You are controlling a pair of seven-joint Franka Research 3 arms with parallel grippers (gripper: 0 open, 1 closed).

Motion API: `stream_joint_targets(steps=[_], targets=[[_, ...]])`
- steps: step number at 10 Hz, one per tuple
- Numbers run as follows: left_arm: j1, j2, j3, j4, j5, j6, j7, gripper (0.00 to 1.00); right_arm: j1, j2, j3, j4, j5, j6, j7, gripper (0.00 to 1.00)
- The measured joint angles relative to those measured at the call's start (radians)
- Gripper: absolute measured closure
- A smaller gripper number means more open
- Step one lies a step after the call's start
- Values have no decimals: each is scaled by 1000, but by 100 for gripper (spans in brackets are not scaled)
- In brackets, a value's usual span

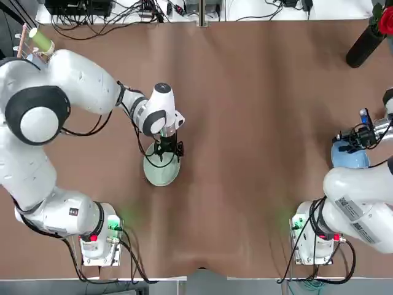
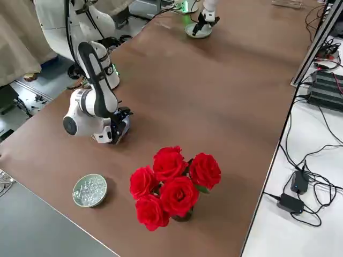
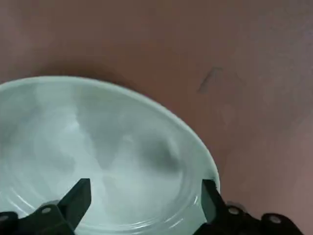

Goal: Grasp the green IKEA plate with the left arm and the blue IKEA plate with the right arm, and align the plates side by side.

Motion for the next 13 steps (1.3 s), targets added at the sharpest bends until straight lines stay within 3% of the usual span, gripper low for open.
stream_joint_targets(steps=[6,10,13], targets=[[0,71,27,107,56,0,-2,0,115,9,21,-7,142,-4,1,2],[-53,170,90,257,118,0,-6,0,161,8,21,-29,220,-17,1,2],[-128,240,152,393,120,-5,-6,0,247,7,21,-41,281,-18,2,2]])
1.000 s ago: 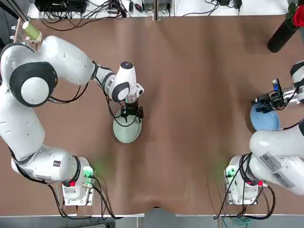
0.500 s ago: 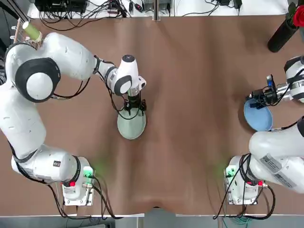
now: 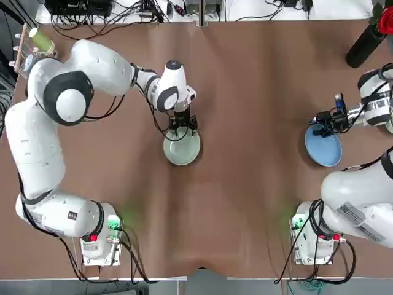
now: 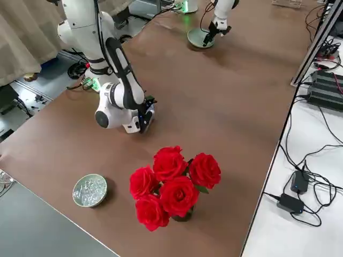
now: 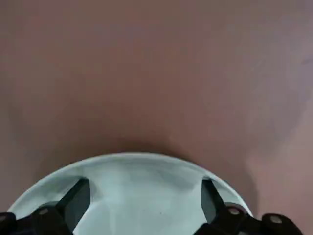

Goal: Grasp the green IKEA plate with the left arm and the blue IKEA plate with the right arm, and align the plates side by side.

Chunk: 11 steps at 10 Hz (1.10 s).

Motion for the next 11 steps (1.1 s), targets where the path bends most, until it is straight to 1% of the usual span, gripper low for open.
stream_joint_targets(steps=[2,4,5,9,11], targets=[[-35,29,16,64,0,0,-2,0,44,1,0,-3,39,4,0,2],[-54,54,18,104,0,0,-3,0,92,3,1,-5,108,14,0,2],[-64,60,20,118,0,0,-7,0,123,3,1,-7,153,25,0,2],[-107,117,32,214,0,0,-39,0,276,8,3,-10,362,73,-1,2],[-143,129,75,264,0,0,-42,0,366,10,4,-11,480,99,-1,2]])
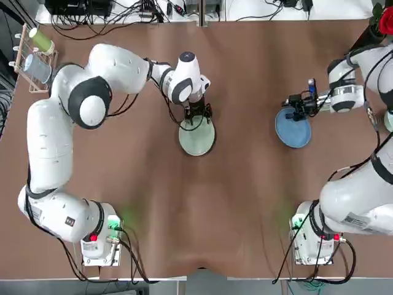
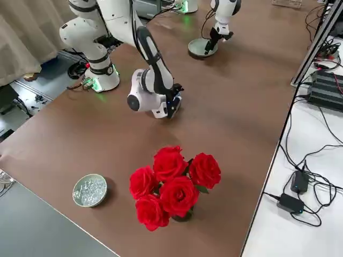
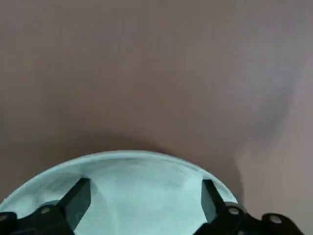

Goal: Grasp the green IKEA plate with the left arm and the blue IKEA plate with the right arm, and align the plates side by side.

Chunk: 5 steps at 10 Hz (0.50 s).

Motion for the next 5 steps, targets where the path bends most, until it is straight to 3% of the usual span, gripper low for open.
stream_joint_targets(steps=[5], targets=[[-10,45,24,104,0,0,0,0,220,3,1,-1,293,75,-1,2]])
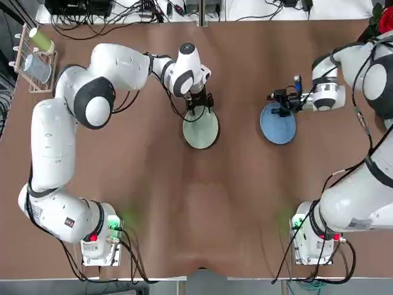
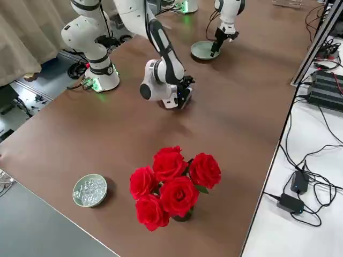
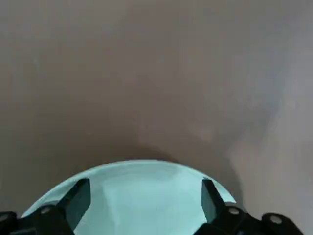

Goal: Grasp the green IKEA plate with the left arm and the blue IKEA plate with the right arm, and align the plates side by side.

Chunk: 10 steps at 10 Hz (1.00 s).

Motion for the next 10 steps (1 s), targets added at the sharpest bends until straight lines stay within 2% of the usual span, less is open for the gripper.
stream_joint_targets(steps=[2,4,10], targets=[[-10,28,13,38,0,0,0,0,100,1,1,2,123,29,0,2],[-53,34,56,67,0,-1,-2,0,165,2,1,6,214,34,0,2],[-72,54,72,111,0,-1,-17,0,221,11,1,55,299,44,1,2]])
